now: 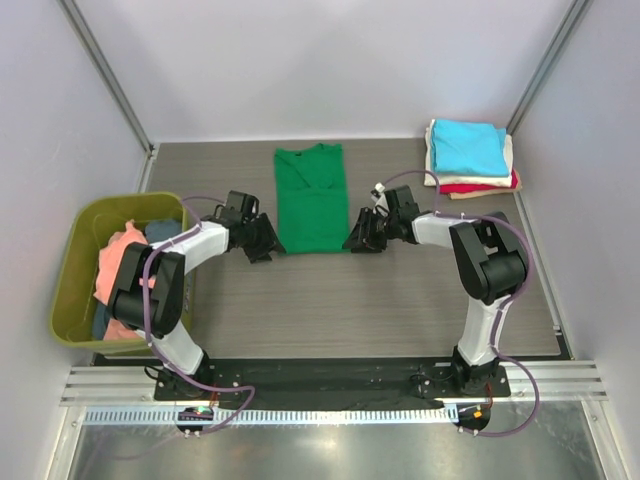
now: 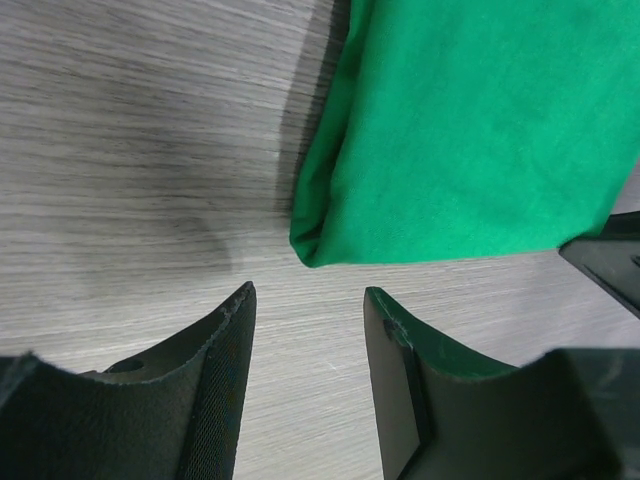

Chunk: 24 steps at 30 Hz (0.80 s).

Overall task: Fold and stack the t-shirts
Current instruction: Fold the tshirt

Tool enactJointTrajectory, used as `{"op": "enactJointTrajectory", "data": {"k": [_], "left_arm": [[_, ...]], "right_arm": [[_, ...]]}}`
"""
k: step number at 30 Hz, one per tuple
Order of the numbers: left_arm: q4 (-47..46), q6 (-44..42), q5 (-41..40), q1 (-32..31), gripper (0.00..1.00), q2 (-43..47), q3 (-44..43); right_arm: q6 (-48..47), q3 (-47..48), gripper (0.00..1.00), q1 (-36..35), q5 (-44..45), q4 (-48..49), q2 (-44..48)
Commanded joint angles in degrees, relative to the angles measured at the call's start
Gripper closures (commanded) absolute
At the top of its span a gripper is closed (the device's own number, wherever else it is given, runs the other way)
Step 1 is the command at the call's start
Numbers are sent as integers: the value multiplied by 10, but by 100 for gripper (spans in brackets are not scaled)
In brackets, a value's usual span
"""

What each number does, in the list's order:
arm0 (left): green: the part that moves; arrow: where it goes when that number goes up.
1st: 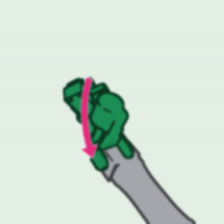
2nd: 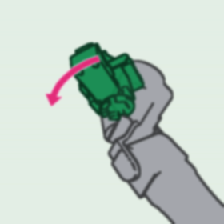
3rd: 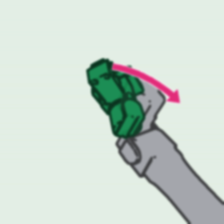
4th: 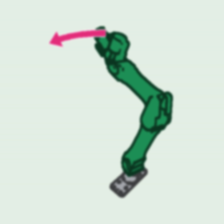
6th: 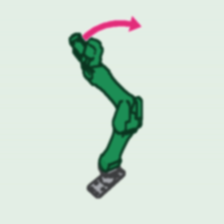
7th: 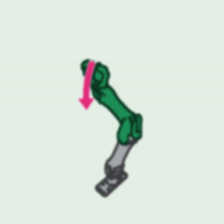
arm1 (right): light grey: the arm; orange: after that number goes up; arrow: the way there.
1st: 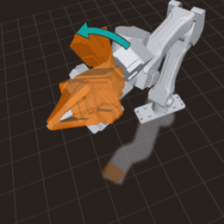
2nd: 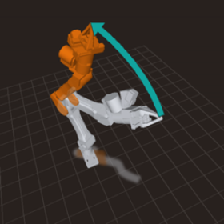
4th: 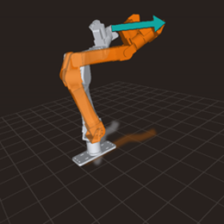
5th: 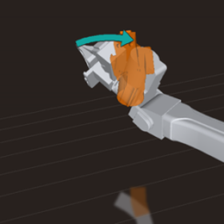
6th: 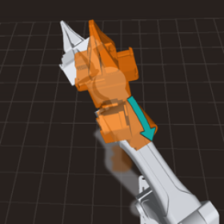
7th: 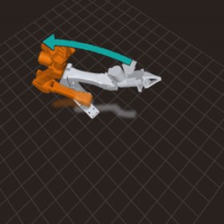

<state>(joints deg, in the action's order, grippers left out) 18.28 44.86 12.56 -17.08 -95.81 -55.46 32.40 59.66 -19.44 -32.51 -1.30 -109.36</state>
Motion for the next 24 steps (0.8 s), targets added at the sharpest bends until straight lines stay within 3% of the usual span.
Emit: {"op": "enactJointTrajectory", "data": {"k": [1, 9, 12, 16, 24], "left_arm": [[-51, 7, 18, -1, 51, 16, 6], [-81, 13, 12, -1, 51, 10, 23], [-95, 16, 1, -1, 42, 3, 27], [-121, 23, 1, -1, 39, -16, 37], [-162, 40, 11, -1, 64, -46, 52]], "right_arm": [[-2, -1, 64, -2, 18, 9, -19], [-4, -5, 81, -2, 18, 9, -23], [-5, -7, 90, -2, 20, 10, -25], [-7, -10, 96, -2, 19, 9, -26], [-9, -14, 99, -2, 19, 9, -37]]}}
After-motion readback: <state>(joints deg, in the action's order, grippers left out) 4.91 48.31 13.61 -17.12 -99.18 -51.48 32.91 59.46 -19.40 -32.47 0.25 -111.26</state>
